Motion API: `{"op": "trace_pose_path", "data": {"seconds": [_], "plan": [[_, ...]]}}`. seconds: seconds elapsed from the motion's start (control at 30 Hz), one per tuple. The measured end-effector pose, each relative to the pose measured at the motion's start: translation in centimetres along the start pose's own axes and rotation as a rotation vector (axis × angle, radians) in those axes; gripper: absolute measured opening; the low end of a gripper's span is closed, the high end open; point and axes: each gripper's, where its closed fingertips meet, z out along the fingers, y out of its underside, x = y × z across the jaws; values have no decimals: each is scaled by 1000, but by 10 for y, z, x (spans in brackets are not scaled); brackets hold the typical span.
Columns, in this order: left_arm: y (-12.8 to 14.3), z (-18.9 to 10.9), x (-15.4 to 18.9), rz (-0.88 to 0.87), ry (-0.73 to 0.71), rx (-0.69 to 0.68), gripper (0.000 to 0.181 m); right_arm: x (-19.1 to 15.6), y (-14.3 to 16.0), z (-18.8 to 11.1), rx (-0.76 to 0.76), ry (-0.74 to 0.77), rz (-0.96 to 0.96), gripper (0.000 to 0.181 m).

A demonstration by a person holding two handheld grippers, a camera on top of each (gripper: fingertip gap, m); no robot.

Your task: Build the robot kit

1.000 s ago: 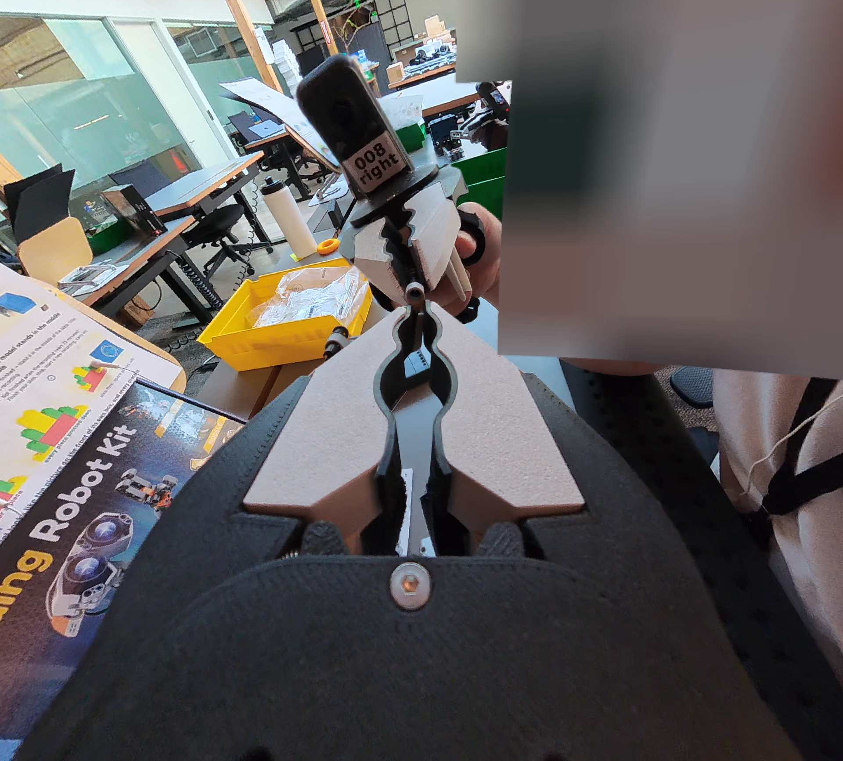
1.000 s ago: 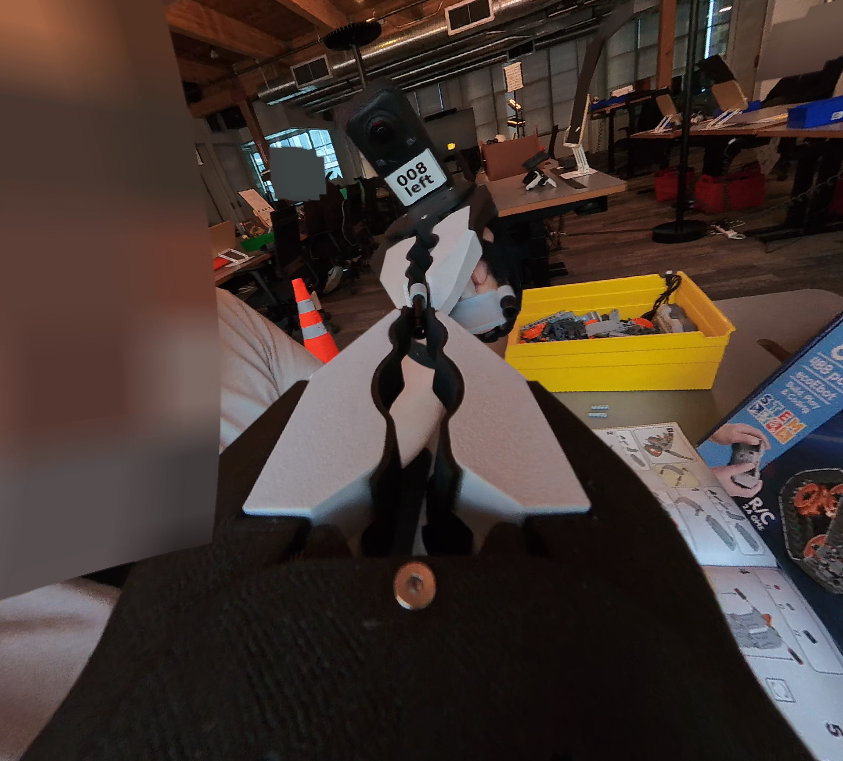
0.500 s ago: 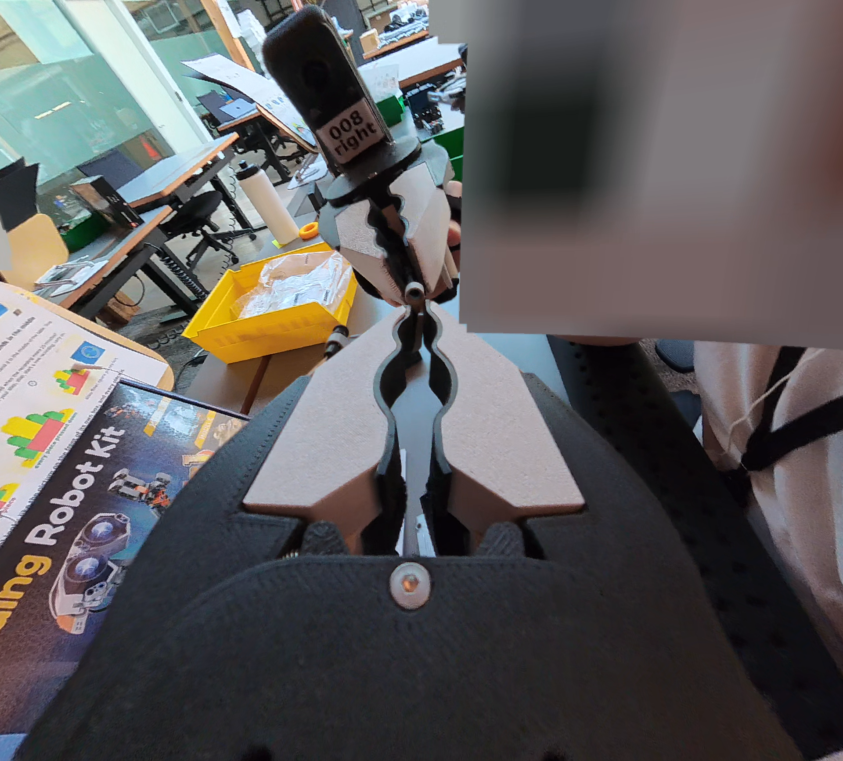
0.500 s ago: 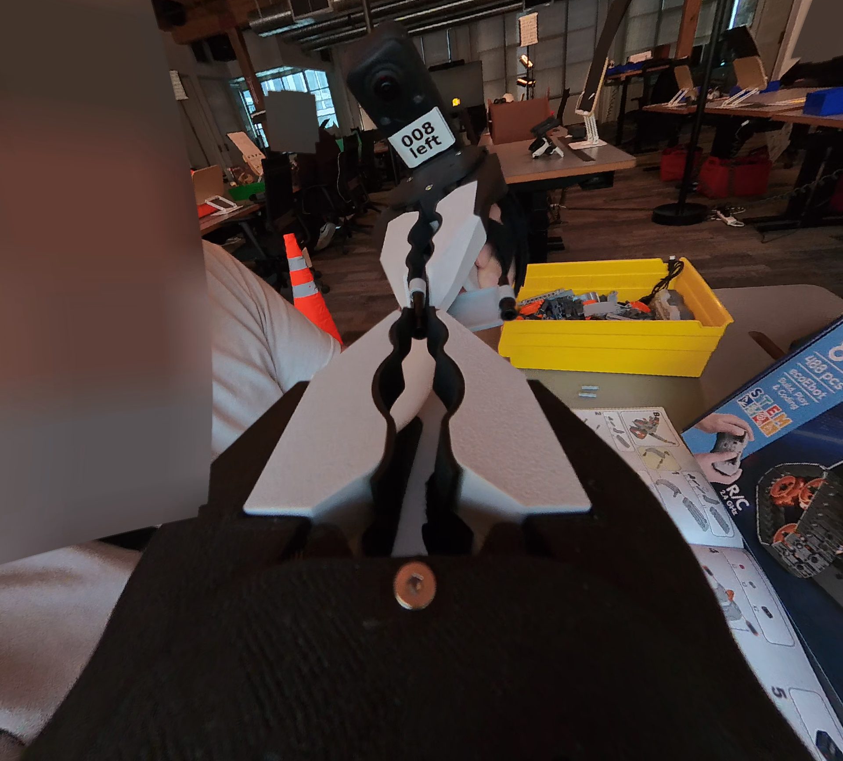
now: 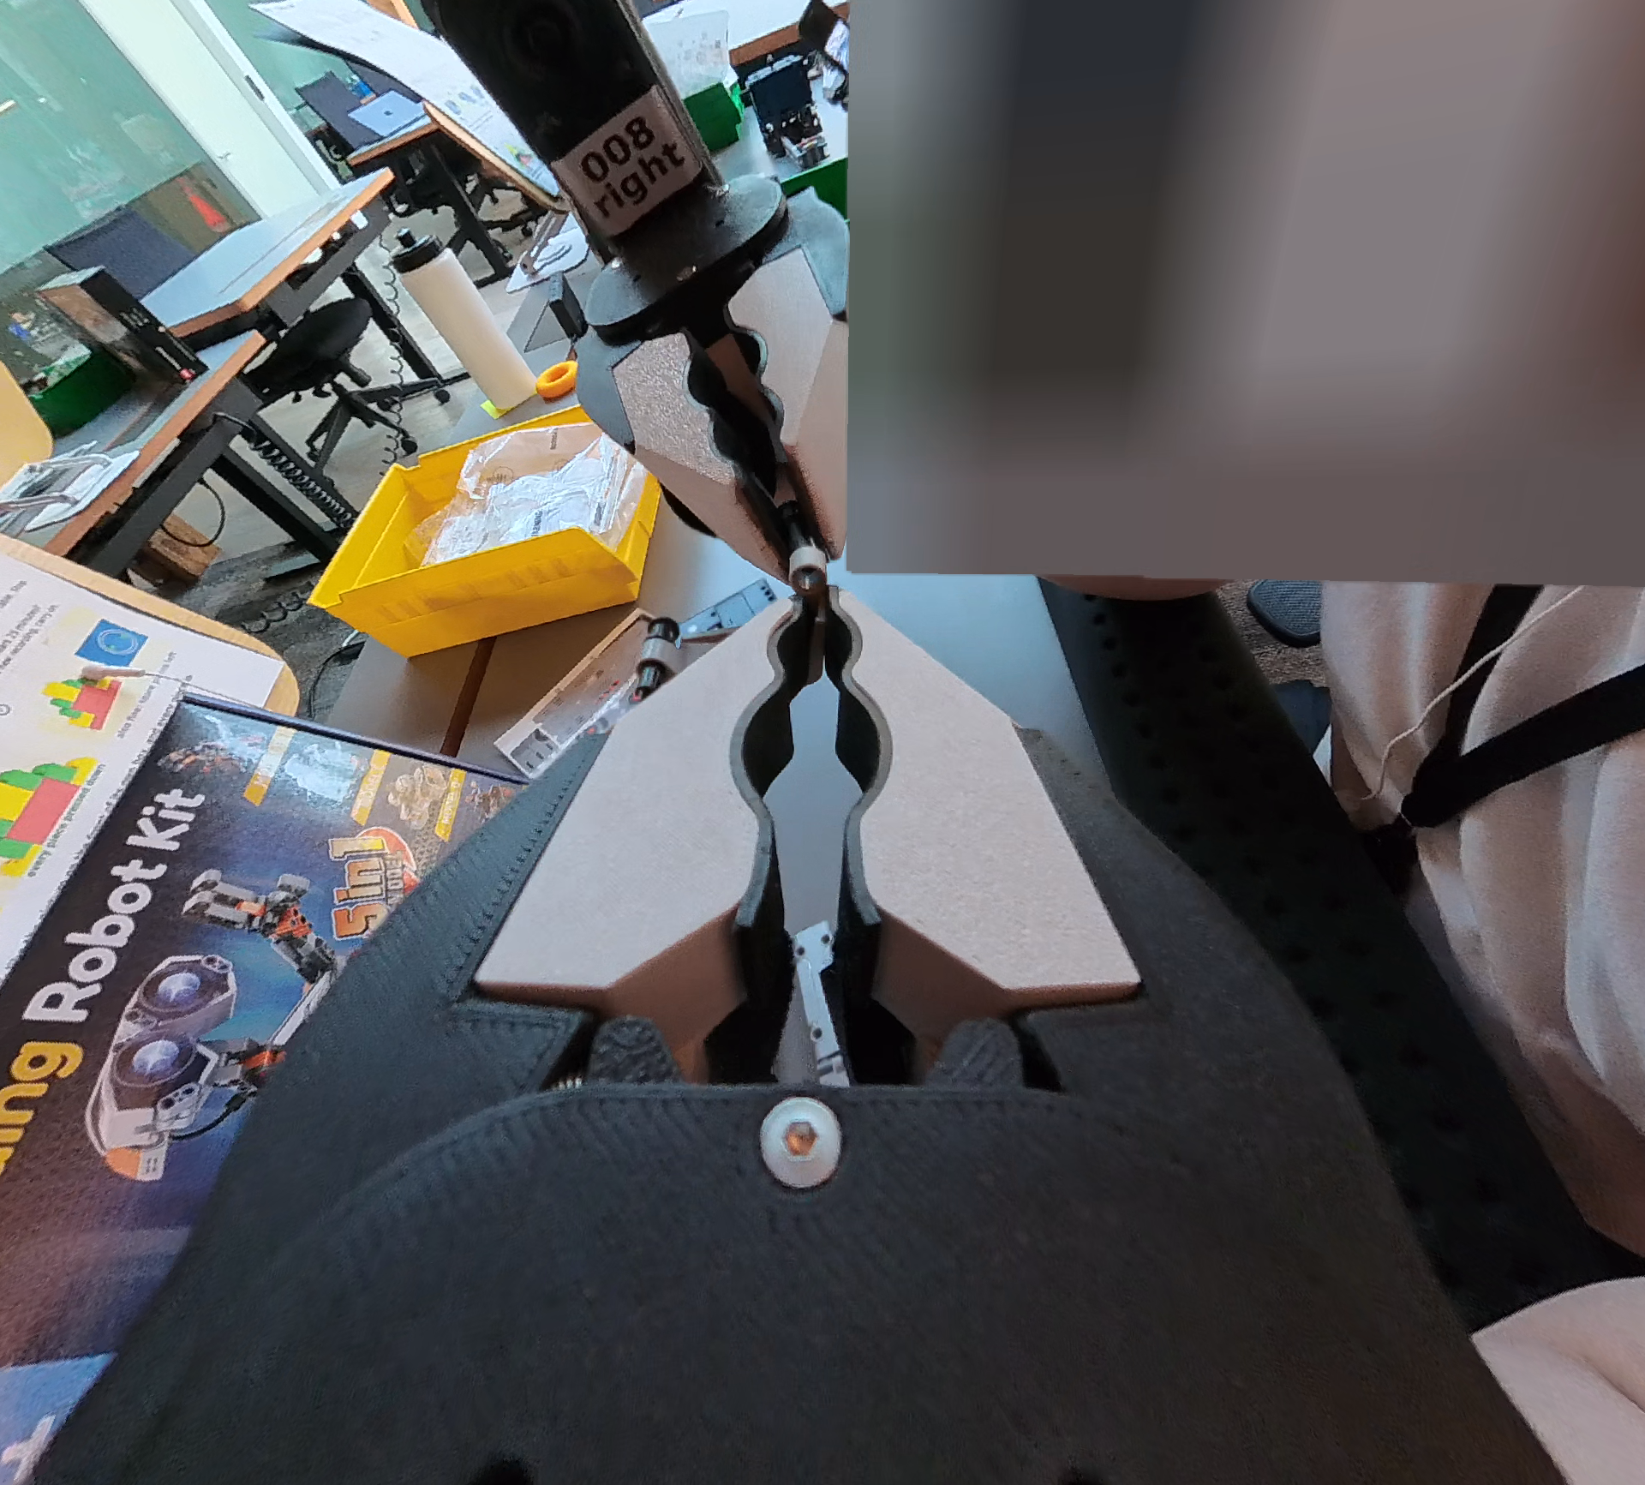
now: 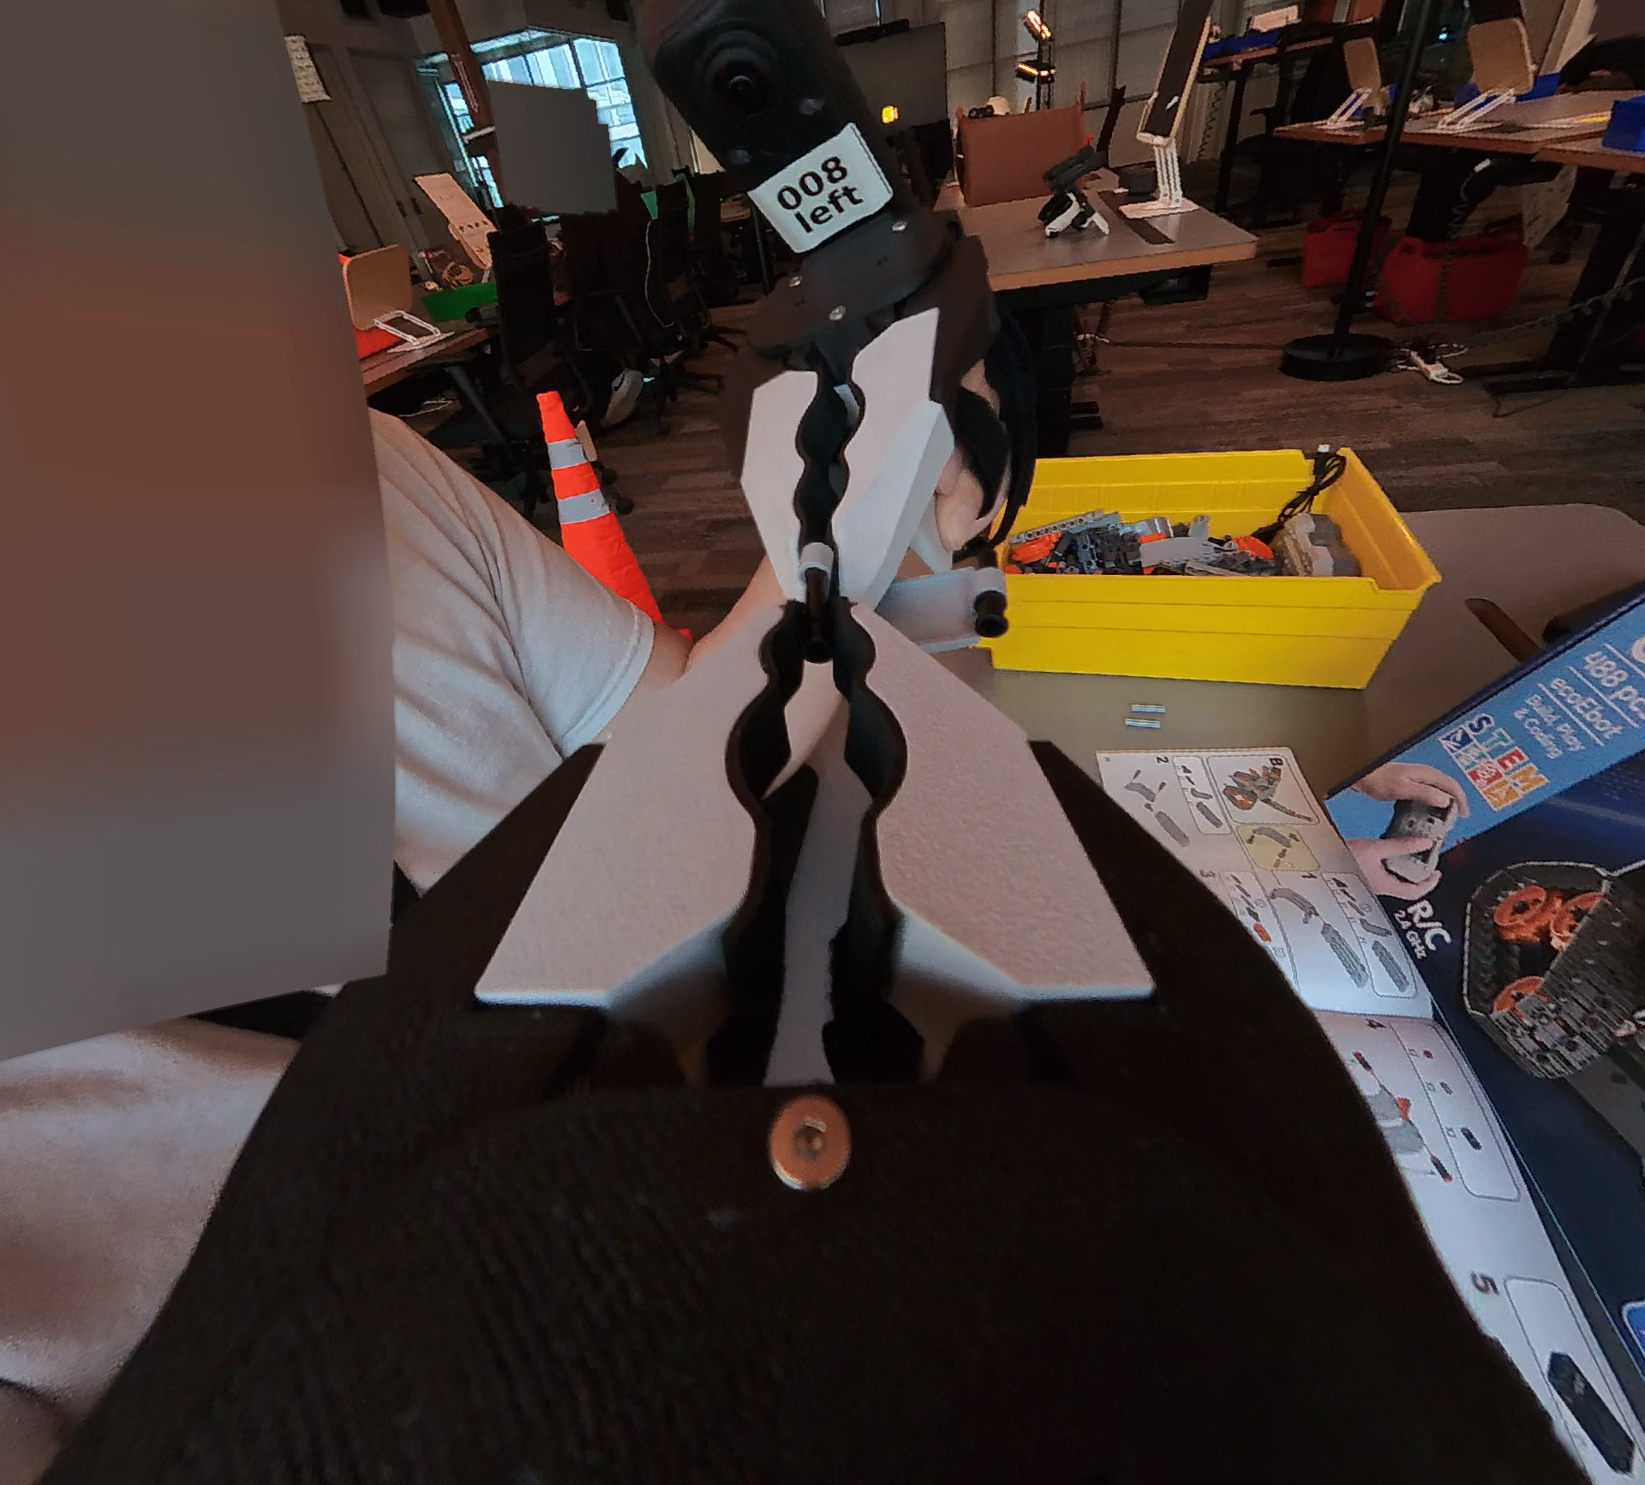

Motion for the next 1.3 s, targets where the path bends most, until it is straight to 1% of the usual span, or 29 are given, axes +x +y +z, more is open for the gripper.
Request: {"op": "trace_pose_path", "data": {"seconds": [0.1, 0.2, 0.37, 0.47, 0.57, 0.7, 1.03, 1.3], "plan": [[0, 1, -1, 11, -17, -9, 1, 0, 0, -1, -2, 6, 9, 4], [9, 2, -7, 29, -68, -74, 1, 9, 6, -1, -49, 79, -6, 3], [18, 5, -10, 50, -92, -134, 1, 14, 14, -3, -95, 105, -14, 4], [10, 7, -7, 58, -78, -83, 0, 8, 8, -6, -60, 56, -5, 4], [10, 7, -8, 57, -76, -76, 1, 8, 8, -6, -59, 56, -15, 4], [1, 5, -6, 59, -65, -20, 1, 7, 8, -6, -52, 45, -19, 4], [-3, 4, -5, 47, -41, 22, 2, 5, -1, -8, -9, 52, -38, 4], [-6, 4, -5, 43, -24, 55, 1, 3, -2, -8, -16, 59, -61, 4]]}}
